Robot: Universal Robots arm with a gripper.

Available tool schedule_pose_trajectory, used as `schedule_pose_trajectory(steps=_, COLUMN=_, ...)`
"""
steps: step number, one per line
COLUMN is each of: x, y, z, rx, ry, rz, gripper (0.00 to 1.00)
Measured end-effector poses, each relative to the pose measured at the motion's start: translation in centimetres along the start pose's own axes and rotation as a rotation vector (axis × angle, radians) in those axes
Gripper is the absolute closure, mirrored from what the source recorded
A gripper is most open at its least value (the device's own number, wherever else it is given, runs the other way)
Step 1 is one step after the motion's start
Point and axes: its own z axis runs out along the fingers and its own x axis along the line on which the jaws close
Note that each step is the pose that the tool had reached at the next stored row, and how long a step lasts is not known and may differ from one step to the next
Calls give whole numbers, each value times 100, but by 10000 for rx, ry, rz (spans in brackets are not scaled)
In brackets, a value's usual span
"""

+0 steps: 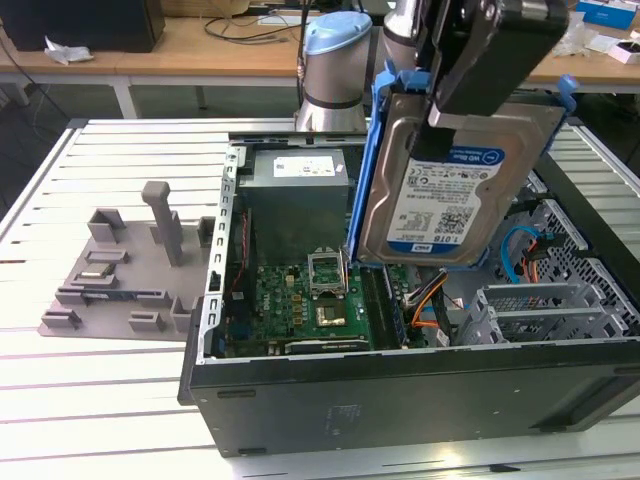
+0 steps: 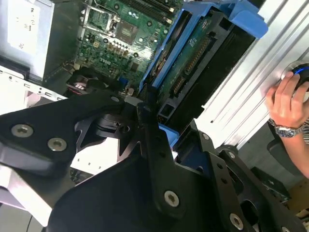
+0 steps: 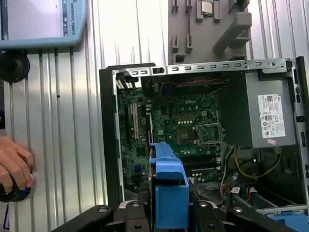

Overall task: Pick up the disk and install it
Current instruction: 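Pick up the disk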

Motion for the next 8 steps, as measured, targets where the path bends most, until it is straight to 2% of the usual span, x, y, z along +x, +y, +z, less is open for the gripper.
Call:
schedule_pose_trajectory(steps=2, x=66, y=-25, z=0, rx=-3, ry=-23, rz=-2, gripper=63)
schedule_pose_trajectory(steps=3, x=83, y=-50, z=-3, rx=-22, ry=-254, rz=-20, gripper=63)
schedule_pose_trajectory(steps=4, x=86, y=-57, z=-3, rx=-35, ry=-415, rz=-32, gripper=63)
schedule_pose_trajectory(steps=5, x=85, y=-60, z=-3, rx=-41, ry=-488, rz=-39, gripper=63)
schedule_pose_trajectory(steps=6, x=84, y=-74, z=-5, rx=-48, ry=-527, rz=-142, gripper=63)
schedule_pose_trajectory(steps=8, x=82, y=-111, z=0, rx=-68, ry=-488, rz=-680, gripper=63)
